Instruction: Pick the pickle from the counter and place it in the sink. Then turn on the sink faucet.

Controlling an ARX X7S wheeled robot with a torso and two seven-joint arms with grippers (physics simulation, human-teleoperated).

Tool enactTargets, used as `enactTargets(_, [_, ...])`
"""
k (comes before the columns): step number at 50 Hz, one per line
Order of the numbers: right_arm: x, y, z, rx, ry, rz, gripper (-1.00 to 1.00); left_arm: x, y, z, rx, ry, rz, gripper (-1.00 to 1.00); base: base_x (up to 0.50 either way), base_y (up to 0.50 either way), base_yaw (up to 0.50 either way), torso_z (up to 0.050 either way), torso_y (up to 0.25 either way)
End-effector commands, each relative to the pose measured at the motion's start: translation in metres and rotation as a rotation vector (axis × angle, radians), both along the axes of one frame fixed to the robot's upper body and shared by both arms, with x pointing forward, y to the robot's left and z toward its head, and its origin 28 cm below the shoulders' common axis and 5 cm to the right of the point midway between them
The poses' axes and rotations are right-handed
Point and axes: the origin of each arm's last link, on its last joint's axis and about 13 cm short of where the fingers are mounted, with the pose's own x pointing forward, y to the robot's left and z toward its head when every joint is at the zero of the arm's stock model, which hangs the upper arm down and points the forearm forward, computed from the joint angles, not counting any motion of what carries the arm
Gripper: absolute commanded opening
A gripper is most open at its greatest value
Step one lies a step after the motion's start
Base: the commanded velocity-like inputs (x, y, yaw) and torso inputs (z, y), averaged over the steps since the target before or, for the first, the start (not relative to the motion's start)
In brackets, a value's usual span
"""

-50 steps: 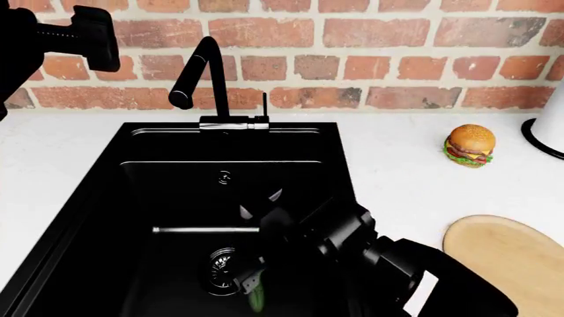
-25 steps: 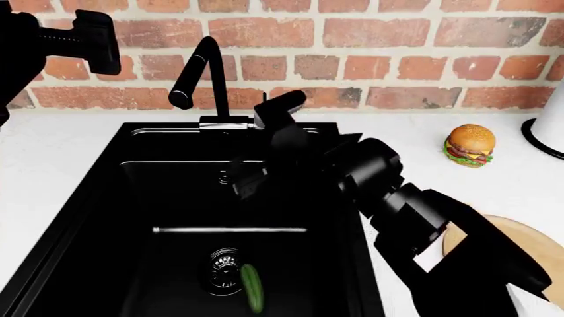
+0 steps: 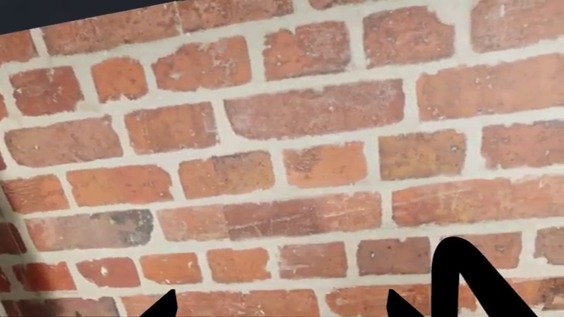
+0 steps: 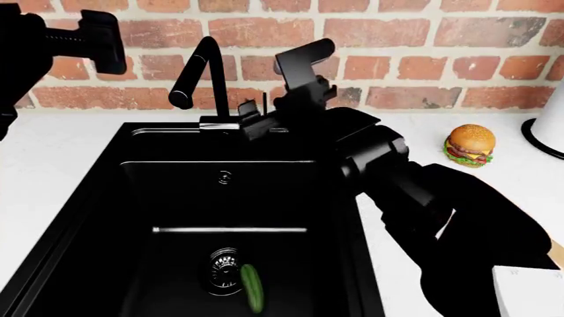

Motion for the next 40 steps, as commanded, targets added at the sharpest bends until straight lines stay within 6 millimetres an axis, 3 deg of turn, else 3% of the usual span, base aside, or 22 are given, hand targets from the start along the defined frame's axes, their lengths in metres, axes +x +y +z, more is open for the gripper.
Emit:
enactTargets(1, [0.003,0.003,0.012,0.076,-0.113,0.017,1.0,0.001,0.0,-0.002,-0.009,0.001,-0.005,1.0,0.0,0.0,0.0,0.0,0.0])
enactTargets(13, [0.002,0.005,0.004,0.135,-0.111,-0.006,1.0,0.004,0.0,-0.01,-0.019,0.011,-0.013,1.0,0.0,0.0,0.0,0.0,0.0])
enactTargets(26, [0.004,-0.001,-0.007,0.178,-0.146,-0.181,1.0,0.008,0.001,-0.019,-0.031,0.027,-0.02,1.0,0.0,0.0,0.0,0.0,0.0])
enactTargets(40, [0.001,0.005,-0.011,0.155,-0.144,-0.118,1.0,0.007,0.002,-0.022,-0.035,0.021,-0.023,1.0,0.0,0.0,0.0,0.0,0.0])
